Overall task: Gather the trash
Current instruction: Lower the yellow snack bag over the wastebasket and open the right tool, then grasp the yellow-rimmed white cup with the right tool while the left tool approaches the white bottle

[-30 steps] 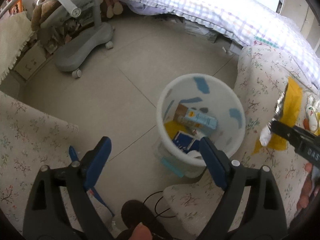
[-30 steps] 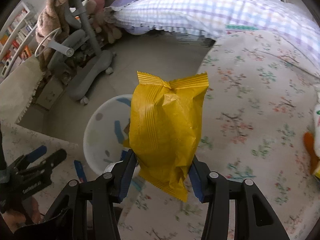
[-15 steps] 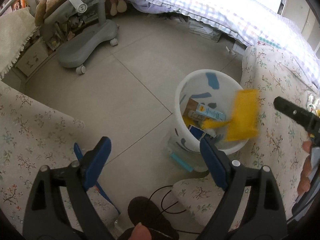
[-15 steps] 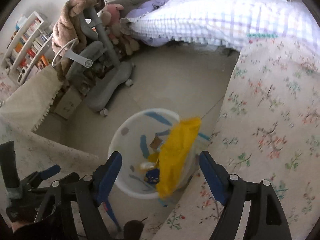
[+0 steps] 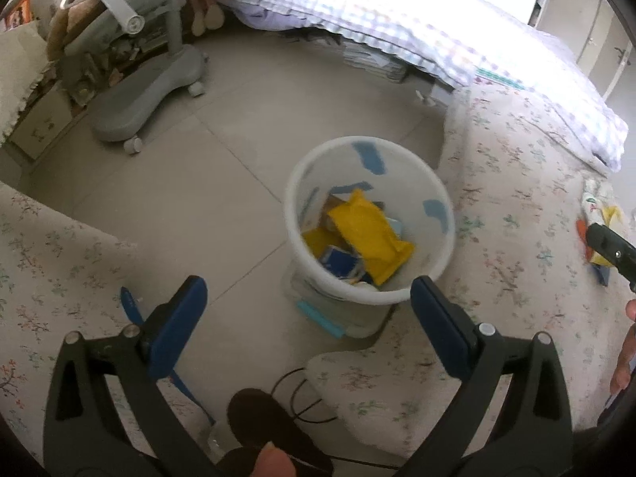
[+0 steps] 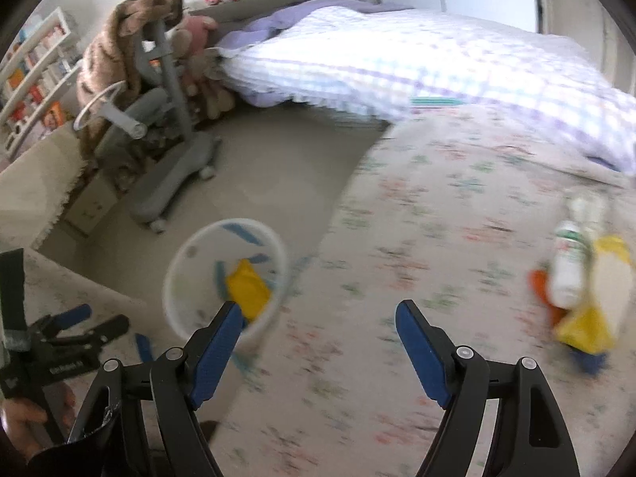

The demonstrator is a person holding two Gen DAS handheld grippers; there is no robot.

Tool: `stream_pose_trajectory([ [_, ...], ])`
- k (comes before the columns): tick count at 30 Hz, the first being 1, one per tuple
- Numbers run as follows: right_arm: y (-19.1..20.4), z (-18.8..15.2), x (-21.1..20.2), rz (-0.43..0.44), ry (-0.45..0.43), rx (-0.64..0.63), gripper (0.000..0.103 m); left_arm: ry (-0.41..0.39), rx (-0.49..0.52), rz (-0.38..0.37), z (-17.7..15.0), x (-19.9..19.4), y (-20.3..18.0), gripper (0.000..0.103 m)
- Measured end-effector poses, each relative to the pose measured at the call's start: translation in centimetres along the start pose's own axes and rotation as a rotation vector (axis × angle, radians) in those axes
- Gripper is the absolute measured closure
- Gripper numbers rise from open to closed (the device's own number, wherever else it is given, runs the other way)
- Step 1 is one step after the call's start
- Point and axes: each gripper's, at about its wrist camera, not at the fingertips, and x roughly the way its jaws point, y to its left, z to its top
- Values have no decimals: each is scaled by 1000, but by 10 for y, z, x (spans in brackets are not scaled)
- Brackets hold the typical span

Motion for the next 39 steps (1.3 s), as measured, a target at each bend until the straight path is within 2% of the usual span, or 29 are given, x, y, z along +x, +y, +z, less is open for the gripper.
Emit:
stream_pose_trajectory([
  [10, -107, -6, -50, -133, -26, 151, 22, 2, 65, -75, 9, -1, -69, 1],
  [14, -153, -10, -65, -132, -29, 258, 22, 1, 69, -116, 13, -3, -100, 1],
  [21, -207, -18, -72, -142, -11, 348, 22, -11, 123, -151, 12, -4, -154, 1],
  [27, -235, -17, -62, -76, 12, 454, 22, -7, 162, -169, 15, 2, -184, 1],
  [33, -242, -17, -44, -16, 35, 509, 22, 1, 176, -182, 15, 6, -204, 1],
  [39, -241, -17, -26, 0, 68, 547, 22, -43, 228, -134, 12, 4, -221, 1],
])
